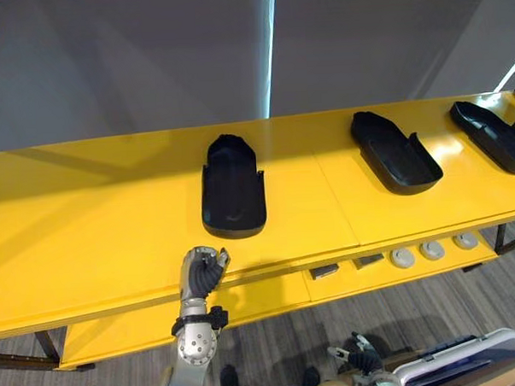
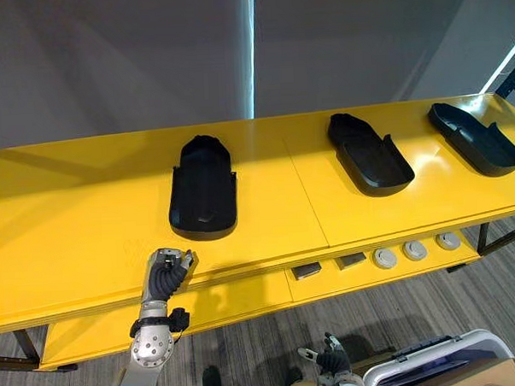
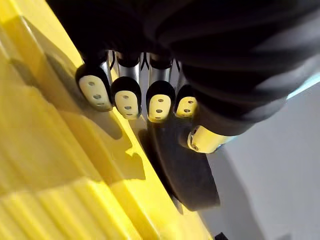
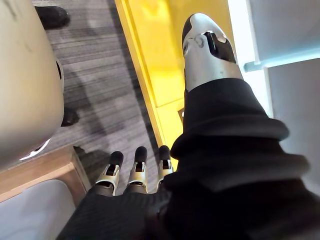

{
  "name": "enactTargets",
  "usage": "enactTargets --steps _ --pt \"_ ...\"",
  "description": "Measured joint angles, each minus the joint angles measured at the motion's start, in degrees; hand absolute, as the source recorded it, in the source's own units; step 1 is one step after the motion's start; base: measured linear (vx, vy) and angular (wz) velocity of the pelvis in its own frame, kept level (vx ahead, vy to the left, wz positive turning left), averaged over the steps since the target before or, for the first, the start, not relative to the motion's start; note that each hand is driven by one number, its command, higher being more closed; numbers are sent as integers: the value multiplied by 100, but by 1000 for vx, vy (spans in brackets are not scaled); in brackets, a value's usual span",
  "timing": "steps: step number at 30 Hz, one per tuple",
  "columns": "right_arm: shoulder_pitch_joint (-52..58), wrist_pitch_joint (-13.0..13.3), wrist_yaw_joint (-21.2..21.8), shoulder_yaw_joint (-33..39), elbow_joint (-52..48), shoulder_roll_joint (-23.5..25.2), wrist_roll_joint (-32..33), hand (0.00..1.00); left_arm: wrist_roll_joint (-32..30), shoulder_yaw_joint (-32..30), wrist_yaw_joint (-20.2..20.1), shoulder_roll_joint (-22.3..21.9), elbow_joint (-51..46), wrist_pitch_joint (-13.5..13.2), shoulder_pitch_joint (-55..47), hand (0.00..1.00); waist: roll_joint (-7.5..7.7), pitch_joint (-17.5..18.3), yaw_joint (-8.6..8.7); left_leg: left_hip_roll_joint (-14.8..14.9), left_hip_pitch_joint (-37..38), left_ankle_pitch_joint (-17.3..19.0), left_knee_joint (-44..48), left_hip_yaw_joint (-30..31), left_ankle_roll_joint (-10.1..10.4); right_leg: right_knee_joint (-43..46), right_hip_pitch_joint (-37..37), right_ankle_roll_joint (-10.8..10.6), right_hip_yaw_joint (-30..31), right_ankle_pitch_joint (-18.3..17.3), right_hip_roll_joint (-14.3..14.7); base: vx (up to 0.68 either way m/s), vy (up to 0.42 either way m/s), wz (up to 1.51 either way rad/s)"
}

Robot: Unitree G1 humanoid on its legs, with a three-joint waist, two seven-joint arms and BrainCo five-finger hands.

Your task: Walk over and take plastic housings, then place them on the shelf

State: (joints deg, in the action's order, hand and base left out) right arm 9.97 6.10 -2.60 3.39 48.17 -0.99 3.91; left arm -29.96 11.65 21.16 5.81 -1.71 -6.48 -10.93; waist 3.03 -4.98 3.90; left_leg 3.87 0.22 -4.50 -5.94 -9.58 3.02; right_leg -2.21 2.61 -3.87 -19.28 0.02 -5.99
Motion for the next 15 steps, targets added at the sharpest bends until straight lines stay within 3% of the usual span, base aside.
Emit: enactTargets --steps 15 --pt "-197 -36 -93 4 -9 -3 -2 0 -121 251 -99 -1 679 167 889 100 -101 -24 64 14 5 4 -1 -161 5 -165 -3 26 130 119 29 -12 1 -4"
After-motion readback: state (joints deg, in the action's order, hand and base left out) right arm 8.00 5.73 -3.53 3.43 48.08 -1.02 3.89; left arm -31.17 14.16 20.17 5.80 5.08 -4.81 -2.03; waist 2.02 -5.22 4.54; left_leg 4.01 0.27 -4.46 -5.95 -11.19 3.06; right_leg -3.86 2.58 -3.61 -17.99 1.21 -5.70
